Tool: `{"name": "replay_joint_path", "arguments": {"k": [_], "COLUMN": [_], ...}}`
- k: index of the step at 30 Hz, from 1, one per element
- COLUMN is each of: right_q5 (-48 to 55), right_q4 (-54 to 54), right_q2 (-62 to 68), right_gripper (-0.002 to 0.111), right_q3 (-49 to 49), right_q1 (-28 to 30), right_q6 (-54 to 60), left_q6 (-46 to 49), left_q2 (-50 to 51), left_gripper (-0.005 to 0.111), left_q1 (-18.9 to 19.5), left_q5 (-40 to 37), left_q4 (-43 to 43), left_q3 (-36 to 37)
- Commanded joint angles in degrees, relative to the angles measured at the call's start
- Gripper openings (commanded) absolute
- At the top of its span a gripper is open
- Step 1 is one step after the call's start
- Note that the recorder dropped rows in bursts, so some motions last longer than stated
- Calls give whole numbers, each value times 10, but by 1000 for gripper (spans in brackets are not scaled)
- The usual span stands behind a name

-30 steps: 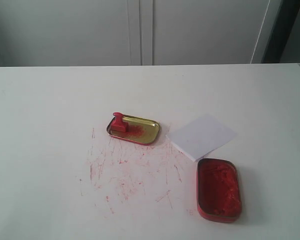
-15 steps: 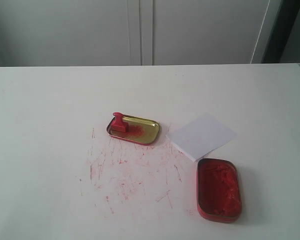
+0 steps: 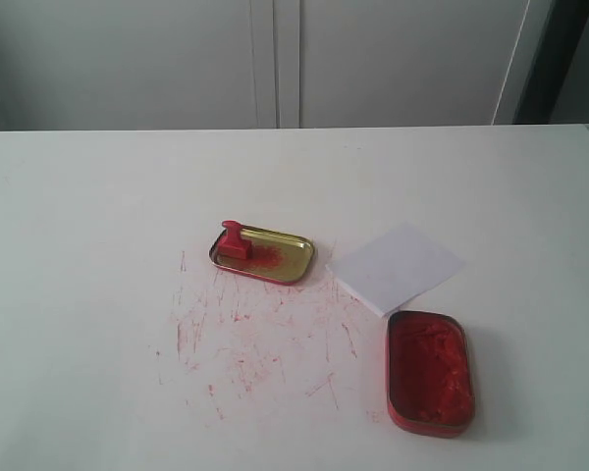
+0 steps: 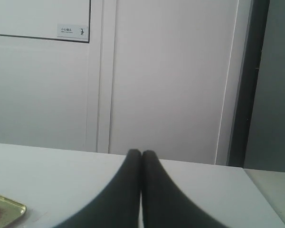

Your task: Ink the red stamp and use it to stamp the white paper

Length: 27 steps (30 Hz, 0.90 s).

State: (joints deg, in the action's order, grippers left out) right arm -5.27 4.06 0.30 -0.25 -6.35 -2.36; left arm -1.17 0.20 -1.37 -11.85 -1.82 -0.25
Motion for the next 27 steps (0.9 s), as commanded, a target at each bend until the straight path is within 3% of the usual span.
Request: {"name": "replay_joint_path", "arguments": {"k": [1,15,27], "right_q5": [-13,-28,53], "right_q4": [2,2,2], "right_q2": [-3,-3,30], "right_gripper": [0,0,0], "right_q3": [2,2,-64], "right_q1": [2,2,2], "right_q6": [0,12,-4], "left_q6": [-1,-1,-1], "left_q2": [-2,-2,-2], "left_gripper": [0,0,0], "left_q1": [1,1,1], "left_q5": [3,3,3], "left_q4": [2,2,2], "left_q3": [2,2,2]}}
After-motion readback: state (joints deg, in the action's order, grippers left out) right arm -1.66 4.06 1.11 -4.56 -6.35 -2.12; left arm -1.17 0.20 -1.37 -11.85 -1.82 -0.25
